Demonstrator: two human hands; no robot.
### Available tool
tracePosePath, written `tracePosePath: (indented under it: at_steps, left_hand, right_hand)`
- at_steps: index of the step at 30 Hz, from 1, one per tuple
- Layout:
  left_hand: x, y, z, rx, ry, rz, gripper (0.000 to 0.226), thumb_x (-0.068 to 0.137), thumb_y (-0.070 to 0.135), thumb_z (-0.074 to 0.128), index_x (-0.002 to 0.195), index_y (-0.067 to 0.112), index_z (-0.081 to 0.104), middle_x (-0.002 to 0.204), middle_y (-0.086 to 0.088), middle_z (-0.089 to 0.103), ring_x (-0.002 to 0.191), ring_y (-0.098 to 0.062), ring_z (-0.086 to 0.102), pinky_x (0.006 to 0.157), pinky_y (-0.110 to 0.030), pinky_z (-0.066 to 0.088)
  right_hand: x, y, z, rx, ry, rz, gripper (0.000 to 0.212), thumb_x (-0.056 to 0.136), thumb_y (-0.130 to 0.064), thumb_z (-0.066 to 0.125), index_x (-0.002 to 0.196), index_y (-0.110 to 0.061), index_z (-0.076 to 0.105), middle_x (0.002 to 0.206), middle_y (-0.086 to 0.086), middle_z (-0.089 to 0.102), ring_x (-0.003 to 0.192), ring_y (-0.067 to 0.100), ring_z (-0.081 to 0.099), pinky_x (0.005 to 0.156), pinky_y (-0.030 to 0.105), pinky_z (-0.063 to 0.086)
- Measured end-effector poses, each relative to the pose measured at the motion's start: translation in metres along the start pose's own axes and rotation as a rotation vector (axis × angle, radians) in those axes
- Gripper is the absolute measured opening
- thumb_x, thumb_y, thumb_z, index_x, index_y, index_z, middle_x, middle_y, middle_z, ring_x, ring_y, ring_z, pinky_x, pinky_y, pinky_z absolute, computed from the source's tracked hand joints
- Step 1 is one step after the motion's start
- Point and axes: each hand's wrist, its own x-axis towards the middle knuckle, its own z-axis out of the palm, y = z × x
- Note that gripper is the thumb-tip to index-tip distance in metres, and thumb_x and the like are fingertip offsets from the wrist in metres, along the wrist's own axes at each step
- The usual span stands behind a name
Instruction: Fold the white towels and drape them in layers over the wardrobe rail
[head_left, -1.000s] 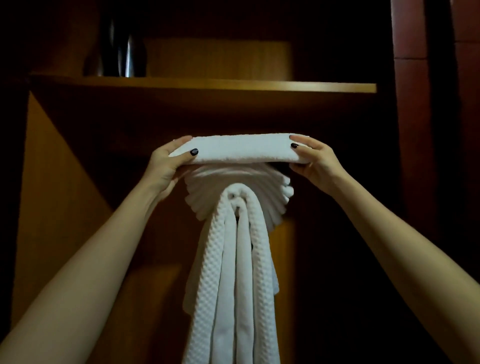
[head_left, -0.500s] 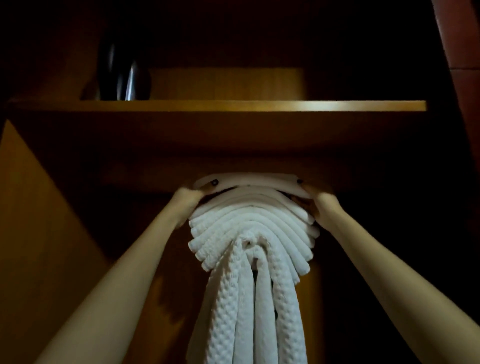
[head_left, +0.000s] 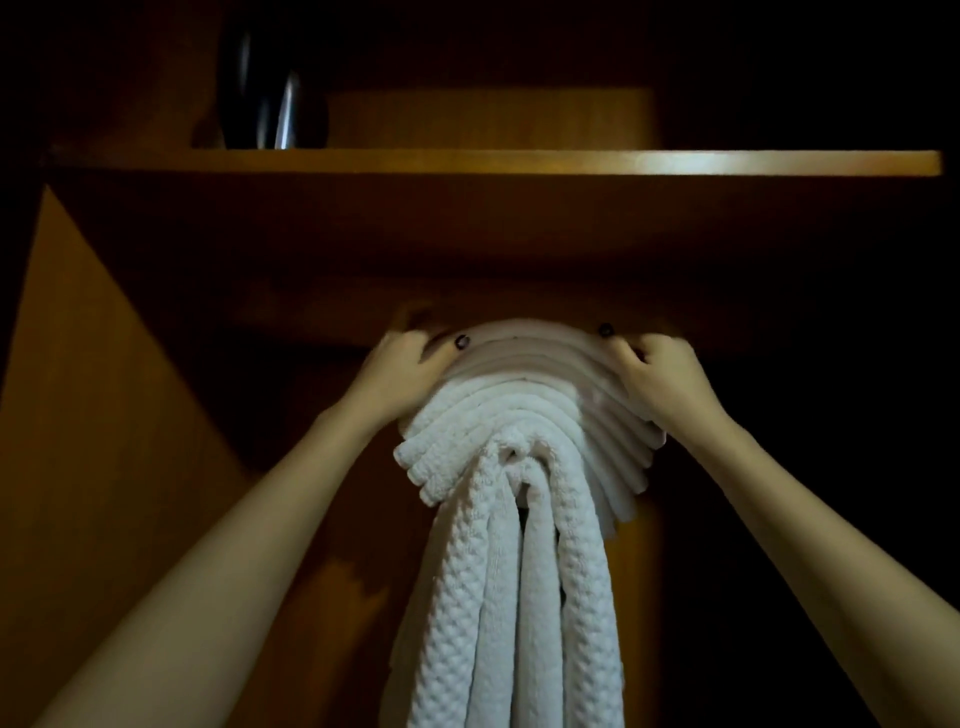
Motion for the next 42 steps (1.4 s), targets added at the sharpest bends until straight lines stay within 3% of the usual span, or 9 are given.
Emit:
tracePosePath:
  at_steps: [2,5,8,12,15,17,21,28,42]
  left_hand:
    - [0.007,0.019,0.003,0.031,-0.065,0.027,0.051,0.095,0.057,0.041,0.111,0.016,0.066,0.115,-0.007,0.065,0.111,-0.026,0.059,0.092,-0.037,0.047]
    - [0.009,0.034,0.013,0.149,-0.156,-0.032,0.049,0.098,0.051,0.041,0.064,0.017,0.048,0.066,0.000,0.052,0.067,-0.021,0.053,0.057,-0.033,0.035]
    - [0.005,0.031,0.018,0.193,-0.154,-0.059,0.048,0.098,0.052,0.039,0.067,0.018,0.049,0.068,0.001,0.052,0.067,-0.020,0.051,0.059,-0.032,0.033]
    - [-0.002,0.038,0.013,0.164,-0.212,-0.059,0.048,0.099,0.053,0.038,0.072,0.015,0.051,0.071,0.001,0.052,0.069,-0.018,0.052,0.058,-0.032,0.035]
    - [-0.007,0.043,0.001,-0.022,-0.236,-0.034,0.036,0.101,0.043,0.041,0.103,0.013,0.061,0.106,0.000,0.061,0.098,-0.015,0.056,0.078,-0.027,0.041]
    - [-0.017,0.047,-0.008,-0.154,-0.144,0.034,0.039,0.103,0.032,0.042,0.137,0.015,0.049,0.136,-0.001,0.052,0.126,-0.014,0.046,0.099,-0.025,0.035]
    - [-0.056,0.071,-0.017,-0.197,0.049,0.114,0.036,0.102,0.023,0.046,0.137,0.016,0.052,0.140,-0.004,0.051,0.132,-0.019,0.042,0.108,-0.030,0.032]
    - [-0.184,0.110,-0.010,-0.207,-0.080,0.147,0.046,0.096,0.024,0.045,0.142,0.023,0.045,0.141,0.000,0.048,0.132,-0.017,0.040,0.107,-0.028,0.031]
    - [-0.417,0.214,0.083,-0.142,-0.742,0.151,0.055,0.100,0.035,0.045,0.150,0.020,0.029,0.158,-0.006,0.026,0.147,-0.023,0.016,0.119,-0.044,0.018]
  right_hand:
    - [0.004,-0.014,0.006,-0.034,-0.116,-0.088,0.042,0.099,-0.045,0.046,0.074,-0.015,0.060,0.057,0.001,0.050,0.050,0.019,0.044,0.050,0.033,0.030]
    - [0.011,-0.019,0.017,-0.174,-0.236,-0.132,0.046,0.099,-0.049,0.042,0.105,-0.009,0.065,0.060,0.004,0.052,0.051,0.021,0.045,0.049,0.031,0.030]
    - [0.007,-0.015,0.019,-0.268,-0.238,-0.201,0.040,0.102,-0.039,0.041,0.132,-0.016,0.054,0.059,0.005,0.054,0.053,0.024,0.052,0.049,0.032,0.035]
    - [0.006,-0.015,0.018,-0.216,-0.295,-0.135,0.051,0.101,-0.044,0.042,0.127,-0.002,0.056,0.075,0.011,0.064,0.062,0.025,0.057,0.057,0.033,0.042]
    - [0.002,-0.022,0.006,-0.107,-0.340,-0.067,0.057,0.100,-0.049,0.041,0.142,-0.010,0.047,0.133,0.011,0.059,0.120,0.026,0.057,0.099,0.037,0.046]
    - [-0.012,-0.032,-0.007,-0.021,-0.269,-0.127,0.048,0.102,-0.039,0.043,0.144,-0.015,0.045,0.144,0.005,0.050,0.134,0.022,0.045,0.111,0.038,0.037]
    - [-0.063,-0.053,-0.034,-0.003,-0.205,-0.183,0.044,0.102,-0.029,0.046,0.143,-0.016,0.046,0.147,0.004,0.047,0.137,0.019,0.041,0.113,0.036,0.033]
    - [-0.176,-0.059,-0.071,-0.132,-0.352,-0.023,0.047,0.098,-0.033,0.050,0.143,-0.018,0.046,0.144,0.010,0.047,0.132,0.029,0.042,0.108,0.047,0.037]
    - [-0.447,-0.003,-0.187,-0.565,-0.711,0.451,0.054,0.101,-0.039,0.044,0.151,-0.023,0.029,0.155,0.011,0.029,0.147,0.031,0.015,0.117,0.051,0.022]
